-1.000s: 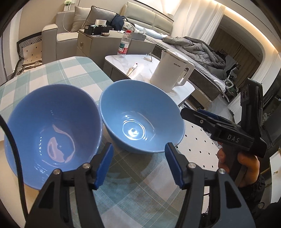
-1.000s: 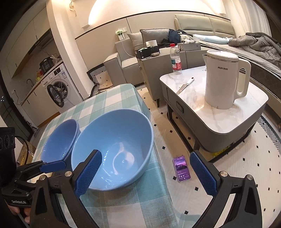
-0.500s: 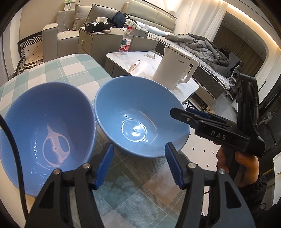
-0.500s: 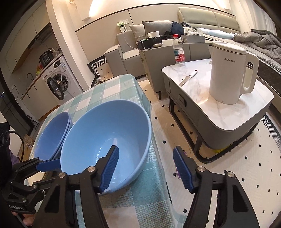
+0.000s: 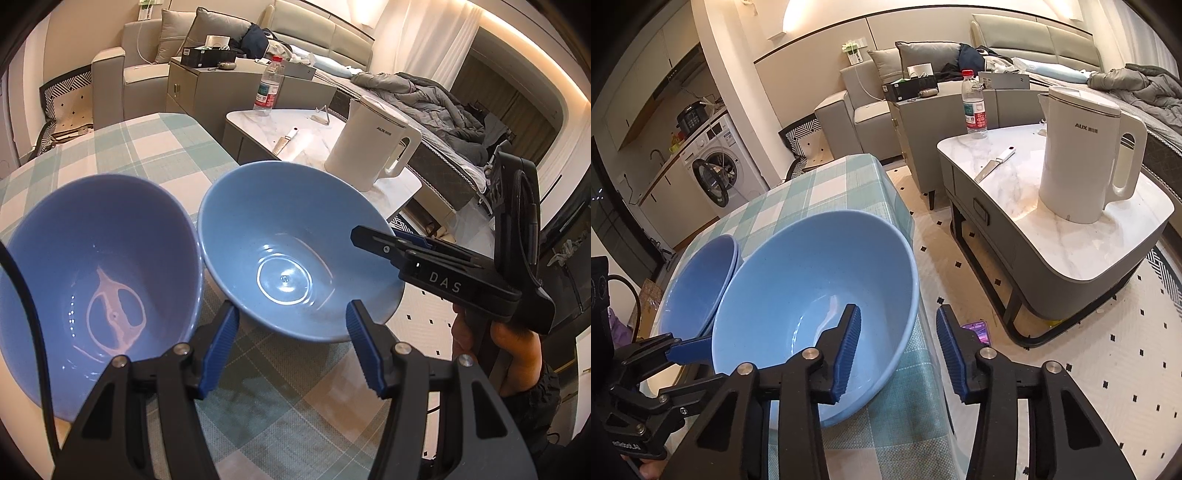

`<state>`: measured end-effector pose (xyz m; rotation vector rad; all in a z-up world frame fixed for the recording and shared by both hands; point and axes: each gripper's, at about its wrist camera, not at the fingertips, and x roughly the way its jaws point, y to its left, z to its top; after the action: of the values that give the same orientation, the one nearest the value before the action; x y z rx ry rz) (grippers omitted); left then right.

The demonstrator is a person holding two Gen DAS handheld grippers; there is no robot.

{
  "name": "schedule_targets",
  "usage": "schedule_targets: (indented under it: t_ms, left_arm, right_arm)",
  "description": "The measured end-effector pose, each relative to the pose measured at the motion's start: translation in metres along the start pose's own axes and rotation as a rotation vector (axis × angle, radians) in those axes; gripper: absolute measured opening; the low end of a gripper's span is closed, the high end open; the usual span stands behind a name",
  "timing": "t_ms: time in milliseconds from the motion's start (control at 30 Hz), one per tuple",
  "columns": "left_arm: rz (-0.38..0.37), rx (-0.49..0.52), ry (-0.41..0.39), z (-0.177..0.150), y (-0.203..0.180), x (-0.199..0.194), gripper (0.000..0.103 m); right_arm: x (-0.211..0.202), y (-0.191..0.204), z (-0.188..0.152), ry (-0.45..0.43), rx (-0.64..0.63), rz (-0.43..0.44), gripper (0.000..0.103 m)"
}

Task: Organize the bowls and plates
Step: 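Close the right tool on the light blue bowl's rim, then lift the light blue bowl with the right tool over the dark blue bowl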

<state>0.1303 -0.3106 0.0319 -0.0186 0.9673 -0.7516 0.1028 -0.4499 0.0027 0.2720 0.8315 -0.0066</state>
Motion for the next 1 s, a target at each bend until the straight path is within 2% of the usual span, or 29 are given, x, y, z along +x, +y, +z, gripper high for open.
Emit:
schedule_targets:
  t_ms: [200, 1000]
  left_arm:
    - [0.004, 0.011, 0.001, 0.000, 0.000, 0.001, 0.060]
    - [0.002, 0.057, 0.000, -0.001, -0.009, 0.005, 0.059]
  right_arm:
    - [-0.001, 0.004, 0.000, -0.003, -0.020, 0.003, 0.037]
    - [-0.010, 0.010, -0.006, -0.038, -0.072, -0.043, 0.036]
